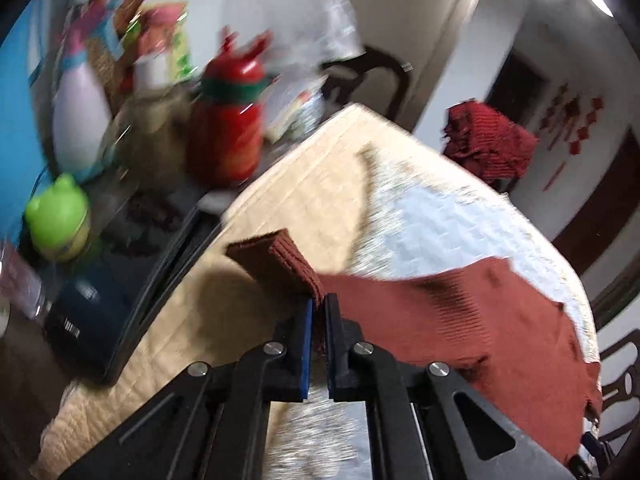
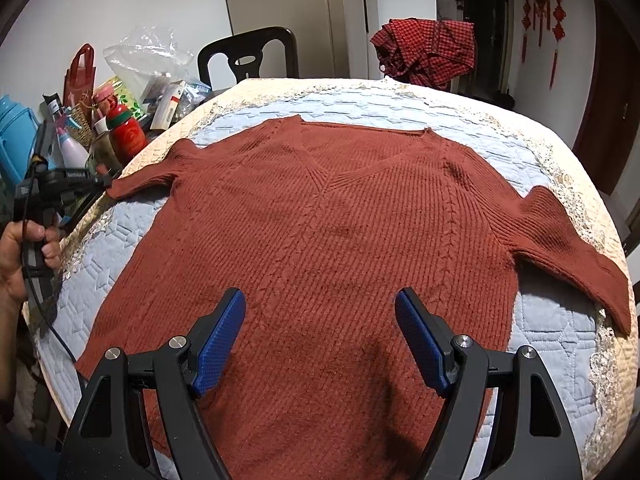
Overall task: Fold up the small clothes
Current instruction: 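Fold the held sleeve across the sweater body and open the left gripper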
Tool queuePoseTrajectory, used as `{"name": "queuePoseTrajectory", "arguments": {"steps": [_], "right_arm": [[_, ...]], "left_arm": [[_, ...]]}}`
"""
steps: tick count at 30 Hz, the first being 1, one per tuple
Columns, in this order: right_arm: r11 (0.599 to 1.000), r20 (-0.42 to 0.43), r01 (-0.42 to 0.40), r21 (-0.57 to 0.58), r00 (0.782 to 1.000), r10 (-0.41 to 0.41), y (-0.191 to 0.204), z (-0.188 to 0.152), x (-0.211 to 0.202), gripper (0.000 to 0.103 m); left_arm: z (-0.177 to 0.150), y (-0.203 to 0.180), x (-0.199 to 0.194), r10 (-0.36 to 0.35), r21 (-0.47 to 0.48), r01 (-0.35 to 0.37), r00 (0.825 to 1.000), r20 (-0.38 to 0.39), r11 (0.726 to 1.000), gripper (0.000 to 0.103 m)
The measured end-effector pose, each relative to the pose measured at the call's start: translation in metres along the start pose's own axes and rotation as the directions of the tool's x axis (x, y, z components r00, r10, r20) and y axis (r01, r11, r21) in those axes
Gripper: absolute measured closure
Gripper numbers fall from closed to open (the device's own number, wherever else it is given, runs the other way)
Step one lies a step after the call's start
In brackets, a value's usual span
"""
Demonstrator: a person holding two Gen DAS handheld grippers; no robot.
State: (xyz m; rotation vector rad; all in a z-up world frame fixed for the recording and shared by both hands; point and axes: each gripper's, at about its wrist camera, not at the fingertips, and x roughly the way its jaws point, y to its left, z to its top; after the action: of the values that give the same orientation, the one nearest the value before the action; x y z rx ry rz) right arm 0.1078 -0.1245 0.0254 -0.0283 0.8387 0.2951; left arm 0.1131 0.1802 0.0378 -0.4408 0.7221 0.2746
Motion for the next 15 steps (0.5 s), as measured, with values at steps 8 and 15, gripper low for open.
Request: {"name": "queuePoseTrajectory", "arguments": {"steps": [8,15], "right_arm": [[0.999,0.023,-0.011,0.04,1.0,0.01,-0.009,0.0,-0.008,0.026],[0.994,0.041,-0.015,0.106,0.999,0.011,-0.025,0.001,-0.016,0.026]], "left_arm": [[0.01,-0.115,-0.015,-0.267,0.223,0.258,0.964,0.01,0.94,0.096],[-0.038,-0.214,0.014,-0.455,0.353,0.512,0.859,-0.237,0.783,0.096]]}}
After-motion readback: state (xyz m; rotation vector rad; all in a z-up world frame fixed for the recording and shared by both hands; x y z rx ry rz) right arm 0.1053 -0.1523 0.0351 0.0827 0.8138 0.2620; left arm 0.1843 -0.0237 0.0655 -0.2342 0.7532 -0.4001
